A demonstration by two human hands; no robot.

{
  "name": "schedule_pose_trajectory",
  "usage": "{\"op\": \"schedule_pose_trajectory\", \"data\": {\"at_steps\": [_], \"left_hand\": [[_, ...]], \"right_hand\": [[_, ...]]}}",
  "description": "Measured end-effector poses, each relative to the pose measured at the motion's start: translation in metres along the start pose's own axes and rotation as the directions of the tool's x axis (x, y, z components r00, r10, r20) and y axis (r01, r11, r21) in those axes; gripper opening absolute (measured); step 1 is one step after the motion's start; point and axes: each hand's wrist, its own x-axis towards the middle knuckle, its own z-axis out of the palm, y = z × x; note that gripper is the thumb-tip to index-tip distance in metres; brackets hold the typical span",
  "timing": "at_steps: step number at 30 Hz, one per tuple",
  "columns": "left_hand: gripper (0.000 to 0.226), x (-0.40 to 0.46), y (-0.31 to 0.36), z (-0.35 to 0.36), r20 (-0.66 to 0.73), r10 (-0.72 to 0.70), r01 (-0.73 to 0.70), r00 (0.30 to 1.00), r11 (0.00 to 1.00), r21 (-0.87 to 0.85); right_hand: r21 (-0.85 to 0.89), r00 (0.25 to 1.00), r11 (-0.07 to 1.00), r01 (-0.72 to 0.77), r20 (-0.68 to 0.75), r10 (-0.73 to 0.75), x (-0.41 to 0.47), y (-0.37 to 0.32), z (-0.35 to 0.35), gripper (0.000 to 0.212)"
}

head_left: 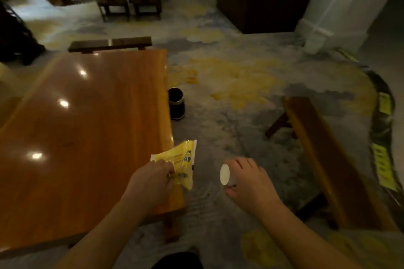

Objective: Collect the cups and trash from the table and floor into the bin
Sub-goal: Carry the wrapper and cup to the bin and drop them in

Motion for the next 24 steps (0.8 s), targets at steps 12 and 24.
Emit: {"op": "schedule_pose_trajectory", "data": {"at_steps": [12, 24], "left_hand": [[0.016, 0.288, 0.126, 0.086, 0.044, 0.038, -0.037, 0.998, 0.999, -0.029], [0.012, 0.496, 0.151, 0.101, 0.07, -0.222, 0.225, 0.972, 0.974, -0.032]], "right_hand": [[-0.008, 0.989, 0.995, -0.103, 0.102, 0.103, 0.158, 0.246, -0.029, 0.066], [0.04, 0.976, 0.991, 0.125, 0.175, -0.131, 0.398, 0.374, -0.048, 0.066]]}}
